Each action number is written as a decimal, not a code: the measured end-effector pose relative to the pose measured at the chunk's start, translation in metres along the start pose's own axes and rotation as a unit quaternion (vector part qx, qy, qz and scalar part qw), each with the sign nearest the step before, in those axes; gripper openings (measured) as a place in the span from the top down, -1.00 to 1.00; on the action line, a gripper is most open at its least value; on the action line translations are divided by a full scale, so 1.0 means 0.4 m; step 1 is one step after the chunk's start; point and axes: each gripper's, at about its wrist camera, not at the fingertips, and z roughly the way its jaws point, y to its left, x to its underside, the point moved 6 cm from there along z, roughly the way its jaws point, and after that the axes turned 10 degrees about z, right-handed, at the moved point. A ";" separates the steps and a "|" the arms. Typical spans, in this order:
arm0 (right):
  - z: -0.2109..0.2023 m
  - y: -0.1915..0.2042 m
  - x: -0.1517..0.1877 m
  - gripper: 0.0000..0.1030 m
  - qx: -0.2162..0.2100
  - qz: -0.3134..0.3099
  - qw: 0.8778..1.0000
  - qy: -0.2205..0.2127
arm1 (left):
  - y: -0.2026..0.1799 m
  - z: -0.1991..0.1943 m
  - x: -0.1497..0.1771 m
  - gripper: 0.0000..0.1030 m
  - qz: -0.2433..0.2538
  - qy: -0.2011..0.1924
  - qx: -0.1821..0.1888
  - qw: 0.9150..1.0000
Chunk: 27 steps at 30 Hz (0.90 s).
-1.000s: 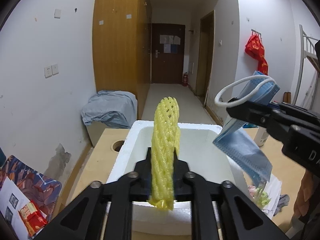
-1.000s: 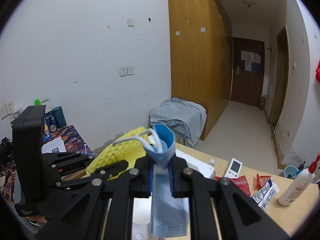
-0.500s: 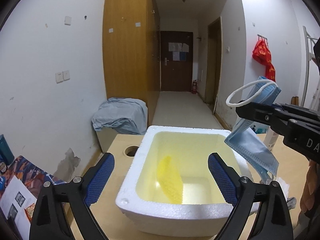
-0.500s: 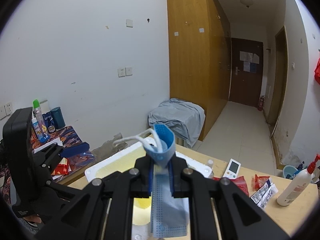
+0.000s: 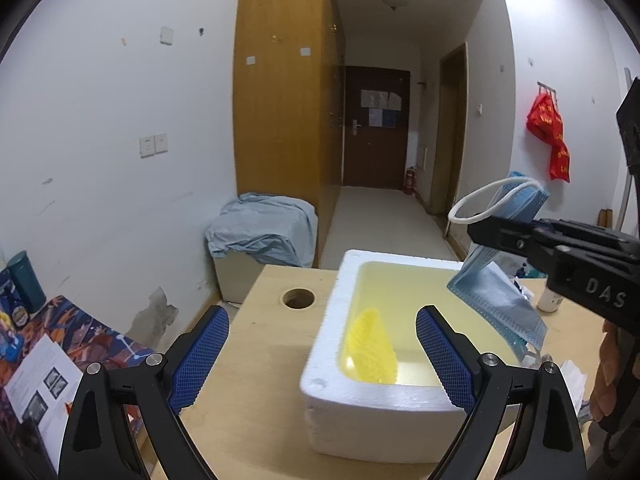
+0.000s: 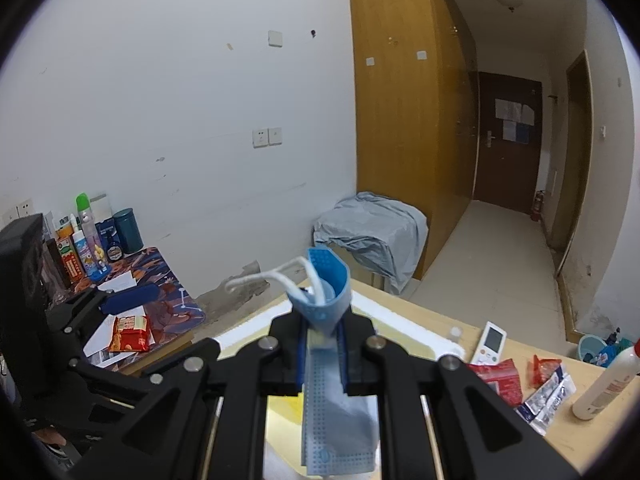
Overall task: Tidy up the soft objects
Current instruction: 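Lower the blue mask into the foam box and open the right tool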
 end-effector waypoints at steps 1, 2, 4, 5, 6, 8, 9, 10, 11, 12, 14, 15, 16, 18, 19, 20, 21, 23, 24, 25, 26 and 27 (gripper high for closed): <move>0.008 0.004 0.000 0.70 -0.002 -0.001 1.000 0.002 | 0.006 -0.003 0.001 -0.84 -0.003 -0.001 -0.001 1.000; 0.012 0.007 0.001 0.70 -0.002 -0.002 1.000 0.003 | 0.010 -0.004 0.002 -0.84 -0.004 0.000 -0.003 1.000; 0.028 0.007 0.000 0.70 -0.001 -0.001 1.000 0.005 | 0.017 -0.005 0.008 -0.84 -0.006 0.002 -0.008 1.000; 0.036 0.008 -0.001 0.70 -0.003 0.001 1.000 0.008 | 0.018 -0.005 0.010 -0.84 -0.005 0.004 -0.008 1.000; 0.043 0.011 0.000 0.70 -0.005 0.003 1.000 0.011 | 0.022 -0.006 0.016 -0.84 -0.005 0.007 -0.009 1.000; 0.055 0.018 0.003 0.70 -0.008 0.001 1.000 0.016 | 0.034 -0.009 0.021 -0.84 -0.010 0.008 -0.014 1.000; 0.059 0.022 0.004 0.69 -0.008 -0.001 1.000 0.017 | 0.037 -0.011 0.024 -0.84 -0.011 0.008 -0.015 1.000; 0.059 0.023 0.004 0.69 -0.008 -0.001 1.000 0.017 | 0.041 -0.013 0.026 -0.84 -0.011 0.008 -0.016 1.000; 0.060 0.023 0.004 0.69 -0.006 -0.002 1.000 0.017 | 0.043 -0.015 0.027 -0.85 -0.012 0.007 -0.018 1.000; 0.061 0.023 0.003 0.69 -0.004 -0.003 1.000 0.017 | 0.044 -0.016 0.028 -0.85 -0.012 0.007 -0.018 1.000; 0.064 0.019 0.002 0.69 0.000 -0.002 1.000 0.020 | 0.042 -0.016 0.028 -0.85 -0.010 0.006 -0.016 1.000; 0.065 0.016 0.003 0.68 0.004 -0.002 1.000 0.022 | 0.041 -0.016 0.028 -0.85 -0.009 0.006 -0.017 1.000; 0.066 0.012 0.004 0.55 0.009 -0.003 1.000 0.024 | 0.040 -0.016 0.028 -0.85 -0.008 0.006 -0.016 1.000; 0.070 0.010 0.005 0.14 0.019 -0.004 1.000 0.024 | 0.041 -0.015 0.028 -0.85 -0.008 0.006 -0.015 1.000; 0.069 0.009 0.006 -0.23 0.024 -0.004 0.999 0.022 | 0.042 -0.016 0.029 -0.85 -0.008 0.006 -0.015 1.000; 0.064 0.009 0.005 -0.40 0.030 -0.006 0.999 0.016 | 0.040 -0.015 0.027 -0.85 -0.009 0.006 -0.015 1.000; 0.056 0.011 0.002 -0.67 0.036 -0.009 0.999 0.006 | 0.041 -0.016 0.028 -0.85 -0.010 0.005 -0.015 1.000; 0.043 0.014 -0.005 -0.91 0.044 -0.016 0.999 -0.008 | 0.042 -0.018 0.028 -0.85 -0.012 0.005 -0.014 1.000; 0.036 0.014 -0.008 -0.95 0.048 -0.019 0.999 -0.014 | 0.042 -0.018 0.028 -0.85 -0.012 0.005 -0.015 1.000; 0.031 0.014 -0.010 -0.96 0.050 -0.021 0.998 -0.016 | 0.042 -0.017 0.028 -0.85 -0.013 0.006 -0.015 1.000; 0.029 0.013 -0.011 -0.96 0.048 -0.021 0.999 -0.014 | 0.043 -0.018 0.029 -0.85 -0.013 0.006 -0.015 1.000; 0.028 0.012 -0.012 -0.96 0.047 -0.019 0.999 -0.013 | 0.042 -0.020 0.028 -0.85 -0.014 0.006 -0.013 1.000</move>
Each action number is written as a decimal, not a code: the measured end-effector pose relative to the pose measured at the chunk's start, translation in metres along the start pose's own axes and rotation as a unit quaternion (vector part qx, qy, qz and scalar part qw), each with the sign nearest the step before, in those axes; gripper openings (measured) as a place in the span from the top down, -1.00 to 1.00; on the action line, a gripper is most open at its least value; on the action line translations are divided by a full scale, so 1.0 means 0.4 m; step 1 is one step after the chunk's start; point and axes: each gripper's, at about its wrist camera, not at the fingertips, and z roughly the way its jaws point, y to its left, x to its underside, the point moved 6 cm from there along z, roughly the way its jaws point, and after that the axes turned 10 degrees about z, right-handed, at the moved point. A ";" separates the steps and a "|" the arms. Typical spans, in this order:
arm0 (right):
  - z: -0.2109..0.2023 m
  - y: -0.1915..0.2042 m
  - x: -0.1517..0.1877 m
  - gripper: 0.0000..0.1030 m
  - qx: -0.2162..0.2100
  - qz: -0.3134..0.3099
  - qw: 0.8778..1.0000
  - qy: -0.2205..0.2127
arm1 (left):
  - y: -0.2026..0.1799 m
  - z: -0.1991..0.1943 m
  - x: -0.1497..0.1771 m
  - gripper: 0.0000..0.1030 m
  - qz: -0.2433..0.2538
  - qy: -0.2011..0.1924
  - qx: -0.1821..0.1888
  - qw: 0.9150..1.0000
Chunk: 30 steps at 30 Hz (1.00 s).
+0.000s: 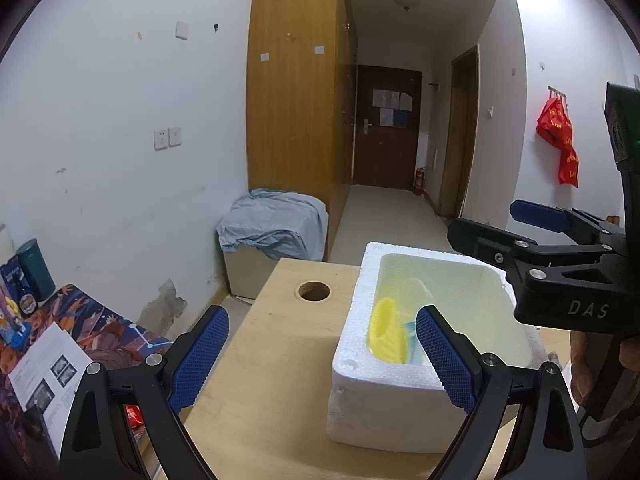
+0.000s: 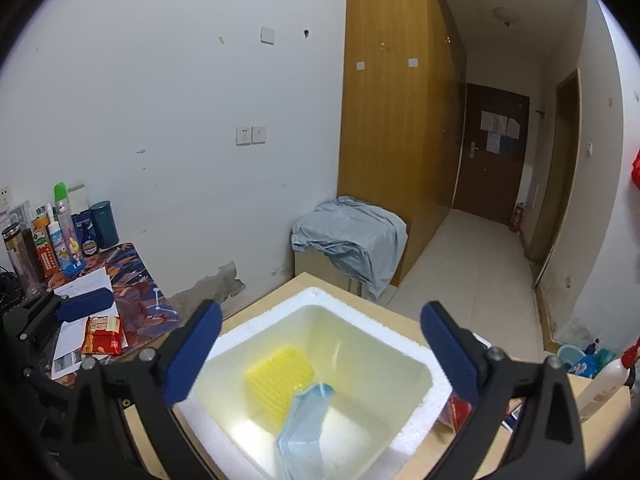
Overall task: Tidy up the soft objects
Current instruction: 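Lower the blue mask into the foam box and open the right tool, then move both tools back toward the remaining items on the table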
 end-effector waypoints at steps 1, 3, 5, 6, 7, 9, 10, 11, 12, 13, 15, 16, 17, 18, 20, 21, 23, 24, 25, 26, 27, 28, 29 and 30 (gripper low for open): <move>-0.003 -0.004 0.000 -0.96 -0.001 0.004 1.000 0.001 | -0.001 -0.002 0.000 -0.85 0.000 -0.001 0.001 1.000; -0.006 -0.010 0.000 -0.96 0.001 0.008 1.000 0.001 | -0.004 -0.006 -0.002 -0.85 0.000 -0.002 0.003 1.000; -0.012 -0.018 -0.001 -0.96 0.003 0.012 1.000 0.001 | -0.007 -0.012 -0.003 -0.85 0.001 -0.004 0.004 1.000; -0.015 -0.021 -0.001 -0.96 0.005 0.014 1.000 0.001 | -0.007 -0.015 -0.005 -0.85 0.001 -0.005 0.004 1.000; -0.019 -0.022 -0.001 -0.96 0.005 0.016 1.000 0.001 | -0.009 -0.019 -0.005 -0.85 0.001 -0.005 0.005 1.000; -0.029 -0.025 0.000 -0.96 0.006 0.018 1.000 -0.001 | -0.011 -0.026 -0.007 -0.85 0.001 -0.008 0.006 1.000; -0.037 -0.028 -0.001 -0.96 0.008 0.019 1.000 -0.003 | -0.012 -0.030 -0.007 -0.85 0.001 -0.010 0.006 1.000; -0.044 -0.029 -0.001 -0.96 0.009 0.020 1.000 -0.004 | -0.015 -0.035 -0.007 -0.85 0.001 -0.011 0.007 1.000; -0.052 -0.031 0.000 -0.96 0.010 0.020 1.000 -0.005 | -0.017 -0.039 -0.008 -0.85 0.001 -0.012 0.008 1.000; -0.062 -0.036 0.000 -0.96 0.013 0.022 1.000 -0.008 | -0.021 -0.044 -0.008 -0.85 0.002 -0.012 0.009 1.000; -0.081 -0.043 0.000 -0.96 0.016 0.024 1.000 -0.011 | -0.028 -0.053 -0.009 -0.85 0.004 -0.014 0.012 1.000; -0.093 -0.046 0.000 -0.96 0.018 0.025 0.999 -0.013 | -0.032 -0.060 -0.009 -0.85 0.004 -0.015 0.013 1.000; -0.103 -0.049 0.000 -0.96 0.021 0.026 0.999 -0.015 | -0.034 -0.064 -0.011 -0.85 0.005 -0.016 0.015 1.000; -0.115 -0.053 -0.001 -0.96 0.023 0.028 0.999 -0.017 | -0.040 -0.073 -0.012 -0.85 0.006 -0.018 0.017 1.000; -0.139 -0.059 0.001 -0.96 0.027 0.030 0.999 -0.022 | -0.047 -0.087 -0.015 -0.85 0.006 -0.021 0.019 1.000; -0.156 -0.064 0.001 -0.96 0.031 0.032 0.999 -0.025 | -0.052 -0.098 -0.016 -0.86 0.007 -0.024 0.021 0.999; -0.179 -0.070 0.003 -0.96 0.036 0.035 0.998 -0.029 | -0.061 -0.114 -0.019 -0.90 0.009 -0.025 0.020 0.999; -0.193 -0.074 0.005 -0.96 0.037 0.037 0.998 -0.031 | -0.064 -0.122 -0.019 -0.91 0.009 -0.026 0.019 0.999; -0.210 -0.078 0.006 -0.96 0.039 0.039 0.998 -0.035 | -0.068 -0.136 -0.020 -0.91 0.009 -0.030 0.020 0.999; -0.225 -0.081 0.007 -0.96 0.042 0.040 0.998 -0.037 | -0.070 -0.144 -0.021 -0.92 0.010 -0.032 0.021 0.999; -0.241 -0.083 0.009 -0.96 0.045 0.042 0.997 -0.040 | -0.076 -0.162 -0.022 -0.92 0.012 -0.036 0.023 0.999; -0.259 -0.086 0.012 -0.96 0.046 0.044 0.997 -0.044 | -0.080 -0.172 -0.022 -0.94 0.012 -0.038 0.023 0.999; -0.275 -0.088 0.014 -0.96 0.047 0.045 0.997 -0.046 | -0.086 -0.191 -0.023 -0.98 0.014 -0.044 0.024 0.999; -0.292 -0.088 0.015 -0.96 0.048 0.046 0.997 -0.050 | -0.090 -0.206 -0.023 -0.99 0.016 -0.048 0.024 0.998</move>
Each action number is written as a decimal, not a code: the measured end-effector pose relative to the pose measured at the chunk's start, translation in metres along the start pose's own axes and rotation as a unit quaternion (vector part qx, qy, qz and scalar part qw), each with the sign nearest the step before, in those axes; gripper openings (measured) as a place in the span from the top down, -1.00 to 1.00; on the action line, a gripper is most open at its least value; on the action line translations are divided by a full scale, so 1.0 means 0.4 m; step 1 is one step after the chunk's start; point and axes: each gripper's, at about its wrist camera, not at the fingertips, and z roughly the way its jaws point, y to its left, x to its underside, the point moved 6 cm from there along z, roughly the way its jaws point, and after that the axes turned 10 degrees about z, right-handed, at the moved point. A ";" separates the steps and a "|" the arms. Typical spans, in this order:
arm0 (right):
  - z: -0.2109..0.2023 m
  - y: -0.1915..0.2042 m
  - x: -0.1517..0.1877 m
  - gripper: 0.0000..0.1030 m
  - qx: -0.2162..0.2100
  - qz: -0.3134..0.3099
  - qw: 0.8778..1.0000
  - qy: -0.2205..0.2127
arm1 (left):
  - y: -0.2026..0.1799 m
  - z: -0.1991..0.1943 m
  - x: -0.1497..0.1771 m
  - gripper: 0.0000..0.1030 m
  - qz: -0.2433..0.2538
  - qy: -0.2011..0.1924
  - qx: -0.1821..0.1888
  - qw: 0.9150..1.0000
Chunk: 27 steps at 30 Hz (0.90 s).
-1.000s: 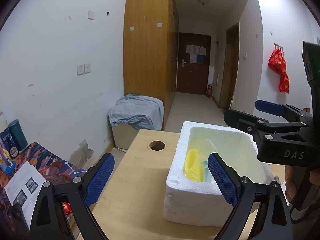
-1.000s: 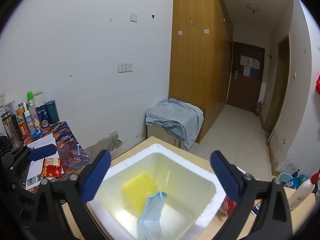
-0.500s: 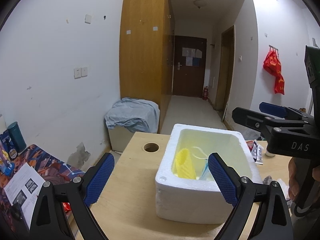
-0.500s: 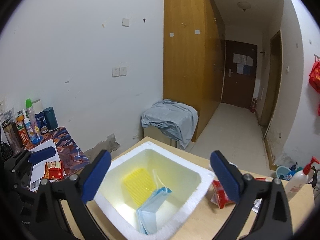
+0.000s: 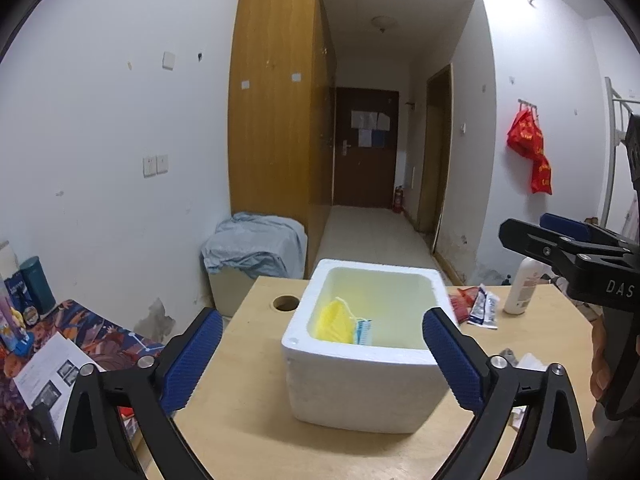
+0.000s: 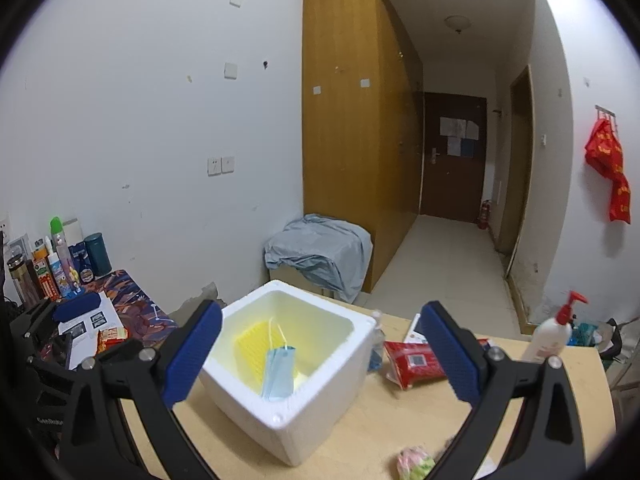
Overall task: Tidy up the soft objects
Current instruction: 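Move both tools back toward the remaining items on the table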
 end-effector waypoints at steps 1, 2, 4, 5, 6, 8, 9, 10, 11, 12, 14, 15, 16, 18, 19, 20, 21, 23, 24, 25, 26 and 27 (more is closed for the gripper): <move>-0.021 -0.003 0.001 -0.96 0.001 0.001 1.000 -0.005 | -0.006 -0.015 -0.002 -0.99 0.002 -0.004 -0.001 1.000; -0.043 -0.007 0.003 -0.97 0.004 0.001 1.000 -0.009 | -0.011 -0.023 -0.004 -0.99 0.003 -0.007 -0.003 1.000; -0.081 -0.013 0.007 -0.99 0.009 0.003 1.000 -0.017 | -0.022 -0.052 -0.006 -0.99 0.005 -0.015 -0.007 1.000; -0.098 -0.017 0.010 -0.99 0.010 0.004 1.000 -0.021 | -0.027 -0.063 -0.006 -0.99 0.005 -0.017 -0.006 1.000; -0.120 -0.021 0.014 -0.99 0.013 0.005 1.000 -0.026 | -0.034 -0.077 -0.006 -0.99 0.005 -0.020 -0.003 1.000; -0.158 -0.030 0.023 -0.99 0.020 0.008 0.999 -0.034 | -0.042 -0.097 -0.004 -0.99 0.005 -0.025 0.002 1.000; -0.171 -0.035 0.024 -0.99 0.022 0.009 0.999 -0.037 | -0.050 -0.109 -0.002 -0.99 0.004 -0.027 0.004 1.000; -0.193 -0.040 0.031 -0.99 0.026 0.010 0.999 -0.041 | -0.057 -0.117 0.000 -0.99 0.006 -0.029 0.006 1.000; -0.207 -0.043 0.037 -0.99 0.028 0.009 0.999 -0.042 | -0.066 -0.125 0.002 -0.99 0.008 -0.030 0.009 0.999; -0.220 -0.045 0.042 -1.00 0.032 0.010 0.998 -0.044 | -0.076 -0.133 0.004 -0.99 0.010 -0.030 0.012 0.999; -0.241 -0.050 0.050 -0.99 0.037 0.011 0.998 -0.049 | -0.092 -0.147 0.008 -0.99 0.012 -0.032 0.017 0.999; -0.254 -0.055 0.055 -0.99 0.040 0.013 0.998 -0.051 | -0.104 -0.156 0.009 -0.99 0.012 -0.034 0.021 0.999; -0.262 -0.058 0.057 -1.00 0.041 0.015 0.998 -0.053 | -0.109 -0.161 0.009 -0.99 0.012 -0.036 0.023 0.999; -0.276 -0.069 0.065 -1.00 0.047 0.020 0.997 -0.058 | -0.126 -0.176 0.009 -0.99 0.012 -0.041 0.027 0.999; -0.284 -0.076 0.070 -1.00 0.050 0.023 0.997 -0.061 | -0.137 -0.184 0.010 -0.99 0.014 -0.044 0.031 0.998; -0.297 -0.085 0.076 -1.00 0.052 0.026 0.996 -0.064 | -0.144 -0.188 0.012 -0.99 0.016 -0.046 0.033 0.998; -0.304 -0.089 0.080 -1.00 0.053 0.029 0.996 -0.067 | -0.158 -0.195 0.013 -0.99 0.020 -0.048 0.036 0.998; -0.320 -0.098 0.090 -1.00 0.050 0.035 0.996 -0.073 | -0.176 -0.205 0.018 -0.99 0.025 -0.051 0.042 0.998; -0.328 -0.101 0.096 -1.00 0.048 0.039 0.995 -0.077 | -0.183 -0.211 0.019 -0.99 0.026 -0.055 0.048 0.997; -0.334 -0.103 0.100 -1.00 0.049 0.042 0.995 -0.081 | -0.191 -0.217 0.020 -0.99 0.029 -0.057 0.052 0.997; -0.340 -0.106 0.105 -1.00 0.051 0.044 0.994 -0.084 | -0.199 -0.221 0.024 -0.99 0.029 -0.058 0.054 0.996; -0.345 -0.106 0.111 -1.00 0.053 0.045 0.994 -0.086 | -0.204 -0.228 0.028 -0.99 0.028 -0.061 0.053 0.996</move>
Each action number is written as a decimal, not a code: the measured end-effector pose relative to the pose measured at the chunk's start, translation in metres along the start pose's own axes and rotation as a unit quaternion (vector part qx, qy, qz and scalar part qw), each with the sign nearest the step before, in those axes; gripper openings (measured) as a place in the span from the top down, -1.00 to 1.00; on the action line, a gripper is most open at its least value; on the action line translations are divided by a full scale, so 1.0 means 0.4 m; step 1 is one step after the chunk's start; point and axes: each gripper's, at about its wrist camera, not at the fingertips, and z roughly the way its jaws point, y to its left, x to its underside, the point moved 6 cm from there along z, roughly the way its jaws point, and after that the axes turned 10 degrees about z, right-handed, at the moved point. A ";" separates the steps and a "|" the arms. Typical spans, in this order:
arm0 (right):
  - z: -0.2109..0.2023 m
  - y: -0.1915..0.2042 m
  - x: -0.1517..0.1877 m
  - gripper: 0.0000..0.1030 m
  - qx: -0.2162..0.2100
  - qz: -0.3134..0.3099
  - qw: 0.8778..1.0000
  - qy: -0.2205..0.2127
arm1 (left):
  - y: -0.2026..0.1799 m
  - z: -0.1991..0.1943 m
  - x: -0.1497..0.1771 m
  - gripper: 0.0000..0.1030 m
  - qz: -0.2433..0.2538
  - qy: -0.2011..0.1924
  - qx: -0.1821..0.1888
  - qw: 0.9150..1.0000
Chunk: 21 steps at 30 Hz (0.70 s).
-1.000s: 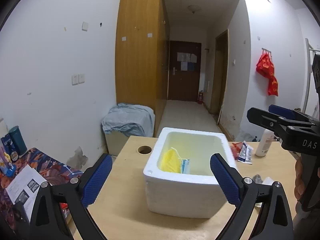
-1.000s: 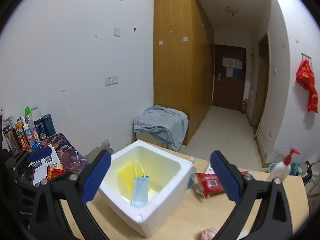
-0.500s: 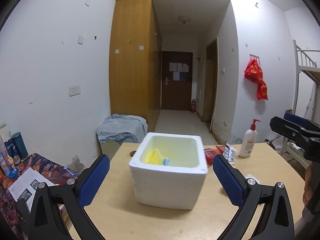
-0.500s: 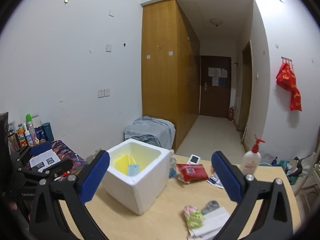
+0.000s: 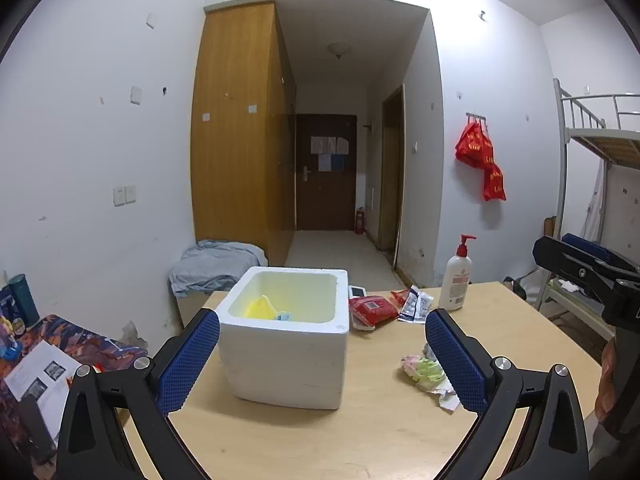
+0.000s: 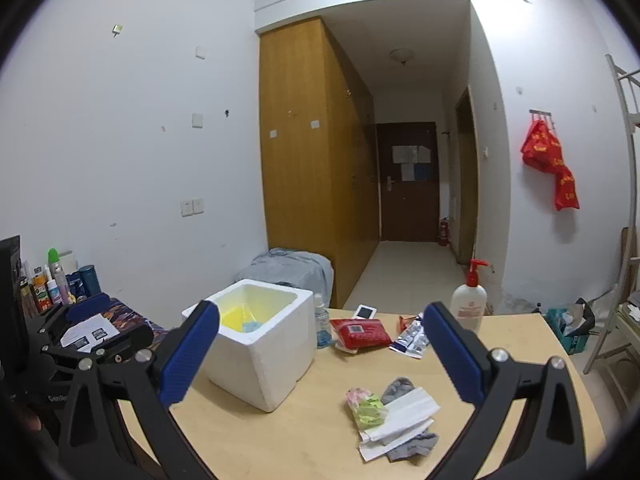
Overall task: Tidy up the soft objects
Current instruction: 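Move both tools back toward the remaining items on the table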
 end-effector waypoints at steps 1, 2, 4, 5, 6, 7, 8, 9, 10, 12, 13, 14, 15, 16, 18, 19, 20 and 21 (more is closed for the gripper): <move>-0.005 -0.002 0.006 -1.00 0.000 -0.001 1.000 0.000 | -0.005 -0.006 0.003 -0.99 -0.001 -0.003 -0.001 1.000; -0.010 -0.004 0.014 -1.00 0.000 0.000 1.000 -0.001 | -0.008 -0.009 0.006 -0.99 -0.002 -0.005 -0.001 1.000; -0.023 -0.010 0.029 -1.00 0.001 0.000 1.000 -0.006 | -0.014 -0.013 0.017 -0.99 -0.003 -0.008 -0.003 1.000; -0.028 -0.013 0.040 -1.00 0.003 -0.002 1.000 -0.009 | -0.016 -0.016 0.025 -0.99 -0.005 -0.016 -0.004 1.000; -0.033 -0.017 0.048 -1.00 0.006 -0.002 1.000 -0.010 | -0.018 -0.016 0.031 -0.99 -0.007 -0.019 -0.007 1.000; -0.035 -0.022 0.060 -1.00 0.011 -0.002 1.000 -0.011 | -0.020 -0.016 0.039 -0.99 -0.009 -0.023 -0.011 1.000; -0.038 -0.028 0.075 -1.00 0.013 -0.002 1.000 -0.012 | -0.022 -0.014 0.046 -0.99 -0.011 -0.026 -0.011 1.000; -0.043 -0.033 0.085 -1.00 0.015 -0.003 1.000 -0.012 | -0.027 -0.010 0.053 -0.99 -0.012 -0.026 -0.007 1.000; -0.043 -0.039 0.100 -1.00 0.020 -0.006 1.000 -0.010 | -0.032 -0.008 0.061 -0.99 -0.013 -0.026 -0.005 1.000; -0.050 -0.053 0.123 -1.00 0.032 -0.009 0.999 -0.012 | -0.042 -0.003 0.078 -0.99 -0.012 -0.026 0.000 1.000; -0.057 -0.061 0.136 -1.00 0.040 -0.012 0.999 -0.014 | -0.046 -0.003 0.090 -0.99 -0.012 -0.027 0.000 1.000; -0.066 -0.069 0.147 -1.00 0.044 -0.013 0.999 -0.016 | -0.049 -0.006 0.100 -0.99 -0.012 -0.030 -0.003 0.999; -0.073 -0.078 0.158 -1.00 0.045 -0.013 0.999 -0.018 | -0.051 -0.008 0.109 -0.99 -0.011 -0.033 -0.005 0.999; -0.079 -0.087 0.171 -1.00 0.047 -0.014 0.999 -0.017 | -0.052 -0.012 0.118 -0.99 -0.010 -0.036 -0.006 0.999; -0.087 -0.102 0.195 -0.99 0.054 -0.013 0.998 -0.013 | -0.061 -0.015 0.142 -0.99 -0.008 -0.040 -0.007 0.999; -0.089 -0.109 0.206 -1.00 0.058 -0.011 0.998 -0.011 | -0.065 -0.015 0.151 -0.99 -0.008 -0.041 -0.003 0.999; -0.089 -0.114 0.214 -1.00 0.060 -0.010 0.998 -0.008 | -0.069 -0.014 0.157 -0.99 -0.009 -0.042 -0.001 0.999; -0.087 -0.117 0.223 -0.99 0.064 -0.007 0.998 -0.005 | -0.073 -0.011 0.168 -0.99 -0.015 -0.040 0.001 0.999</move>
